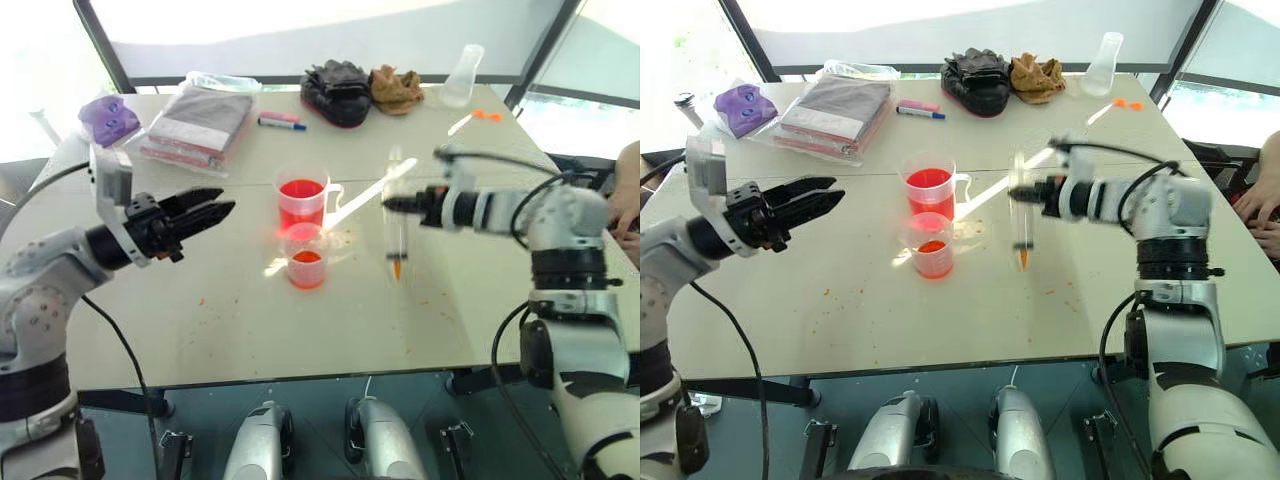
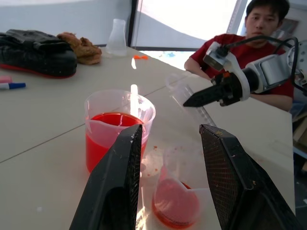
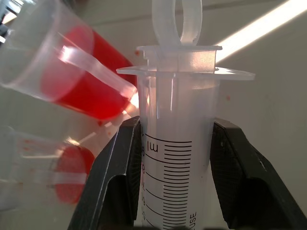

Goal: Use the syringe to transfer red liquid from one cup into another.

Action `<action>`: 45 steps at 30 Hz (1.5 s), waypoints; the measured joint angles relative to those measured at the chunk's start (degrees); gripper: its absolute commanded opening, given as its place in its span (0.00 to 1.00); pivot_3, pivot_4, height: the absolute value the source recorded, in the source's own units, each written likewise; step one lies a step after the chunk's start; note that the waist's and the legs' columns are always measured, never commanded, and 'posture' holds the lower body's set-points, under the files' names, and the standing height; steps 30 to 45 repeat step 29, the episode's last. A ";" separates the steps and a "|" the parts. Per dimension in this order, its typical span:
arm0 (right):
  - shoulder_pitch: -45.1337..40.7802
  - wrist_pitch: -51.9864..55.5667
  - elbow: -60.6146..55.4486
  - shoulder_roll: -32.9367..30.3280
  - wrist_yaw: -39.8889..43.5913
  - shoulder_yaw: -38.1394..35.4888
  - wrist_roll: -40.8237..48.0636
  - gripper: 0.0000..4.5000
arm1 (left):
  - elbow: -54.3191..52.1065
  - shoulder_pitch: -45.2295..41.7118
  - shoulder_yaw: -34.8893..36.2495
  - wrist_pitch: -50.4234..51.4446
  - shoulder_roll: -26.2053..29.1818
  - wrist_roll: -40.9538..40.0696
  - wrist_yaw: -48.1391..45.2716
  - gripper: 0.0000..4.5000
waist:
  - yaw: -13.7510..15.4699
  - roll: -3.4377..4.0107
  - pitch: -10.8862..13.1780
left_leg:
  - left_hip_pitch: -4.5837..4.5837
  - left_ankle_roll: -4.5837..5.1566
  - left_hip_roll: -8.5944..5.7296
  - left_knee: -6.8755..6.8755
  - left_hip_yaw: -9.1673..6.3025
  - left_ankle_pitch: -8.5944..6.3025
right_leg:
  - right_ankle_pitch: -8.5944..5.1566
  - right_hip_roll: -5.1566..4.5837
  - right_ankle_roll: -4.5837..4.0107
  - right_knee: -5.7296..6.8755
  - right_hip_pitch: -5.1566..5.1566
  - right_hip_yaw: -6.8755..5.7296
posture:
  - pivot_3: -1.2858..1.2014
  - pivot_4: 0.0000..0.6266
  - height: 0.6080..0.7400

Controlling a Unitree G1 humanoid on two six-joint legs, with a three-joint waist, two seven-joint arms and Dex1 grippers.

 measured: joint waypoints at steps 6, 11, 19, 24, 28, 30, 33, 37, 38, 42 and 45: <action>-3.76 -0.69 6.40 0.79 2.97 3.23 -5.18 0.56 | 0.34 9.81 0.10 -3.75 -3.35 1.04 2.91 0.45 | 0.05 -0.04 -0.06 | 0.08 0.00 0.02 -0.01 0.00 -0.01 | -0.01 0.04 -0.01 -0.01 0.08 -0.02 | 0.52 0.24 1.00; -4.53 -0.21 10.08 1.80 5.25 5.71 -8.63 0.99 | -0.10 10.10 0.08 -5.00 -2.64 0.77 4.10 0.45 | 0.34 -0.14 -0.13 | 0.02 0.05 -0.03 0.01 -0.02 -0.04 | -0.10 -0.04 -0.16 -0.18 0.14 -0.03 | 0.52 0.24 1.00; -2.28 0.14 5.73 -0.64 8.17 5.82 -10.91 0.99 | -0.63 10.10 -0.28 -5.64 -1.97 1.04 5.95 0.45 | 0.32 -0.14 -0.13 | -0.02 0.05 -0.01 -0.01 -0.02 -0.04 | -0.07 -0.02 -0.11 -0.22 0.10 -0.04 | 0.52 0.24 1.00; -0.27 2.40 -2.90 -3.76 11.84 -1.26 -6.62 0.99 | -0.63 10.68 -0.27 -6.19 -1.83 1.04 7.07 0.45 | 0.19 -0.10 -0.10 | -0.09 0.05 0.03 -0.03 -0.01 -0.05 | -0.03 0.02 -0.04 -0.29 0.03 -0.04 | 0.52 0.24 1.00; 5.74 3.52 -13.75 -7.43 16.33 -11.43 0.58 0.99 | -0.60 11.88 -1.46 -6.86 -0.70 2.12 6.97 0.45 | 0.57 -0.13 -0.12 | -0.09 0.04 0.07 -0.15 -0.08 -0.05 | -0.03 0.05 -0.04 -0.52 0.12 -0.13 | 0.52 0.24 1.00; 9.32 2.37 -16.78 -8.54 18.05 -12.84 1.71 0.99 | -0.38 12.37 -1.53 -7.27 -0.50 2.54 6.91 0.45 | 0.96 -0.15 -0.13 | -0.09 0.05 0.07 -0.16 -0.11 -0.07 | -0.06 0.05 -0.09 -0.62 0.19 -0.19 | 0.52 0.24 1.00; 9.32 2.37 -16.78 -8.54 18.05 -12.84 1.71 0.99 | -0.38 12.37 -1.53 -7.27 -0.50 2.54 6.91 0.45 | 0.96 -0.15 -0.13 | -0.09 0.05 0.07 -0.16 -0.11 -0.07 | -0.06 0.05 -0.09 -0.62 0.19 -0.19 | 0.52 0.24 1.00; 9.32 2.37 -16.78 -8.54 18.05 -12.84 1.71 0.99 | -0.38 12.37 -1.53 -7.27 -0.50 2.54 6.91 0.45 | 0.96 -0.15 -0.13 | -0.09 0.05 0.07 -0.16 -0.11 -0.07 | -0.06 0.05 -0.09 -0.62 0.19 -0.19 | 0.52 0.24 1.00; 9.32 2.37 -16.78 -8.54 18.05 -12.84 1.71 0.99 | -0.38 12.37 -1.53 -7.27 -0.50 2.54 6.91 0.45 | 0.96 -0.15 -0.13 | -0.09 0.05 0.07 -0.16 -0.11 -0.07 | -0.06 0.05 -0.09 -0.62 0.19 -0.19 | 0.52 0.24 1.00; 9.32 2.37 -16.78 -8.54 18.05 -12.84 1.71 0.99 | -0.38 12.37 -1.53 -7.27 -0.50 2.54 6.91 0.45 | 0.96 -0.15 -0.13 | -0.09 0.05 0.07 -0.16 -0.11 -0.07 | -0.06 0.05 -0.09 -0.62 0.19 -0.19 | 0.52 0.24 1.00; 9.32 2.37 -16.78 -8.54 18.05 -12.84 1.71 0.99 | -0.38 12.37 -1.53 -7.27 -0.50 2.54 6.91 0.45 | 0.96 -0.15 -0.13 | -0.09 0.05 0.07 -0.16 -0.11 -0.07 | -0.06 0.05 -0.09 -0.62 0.19 -0.19 | 0.52 0.24 1.00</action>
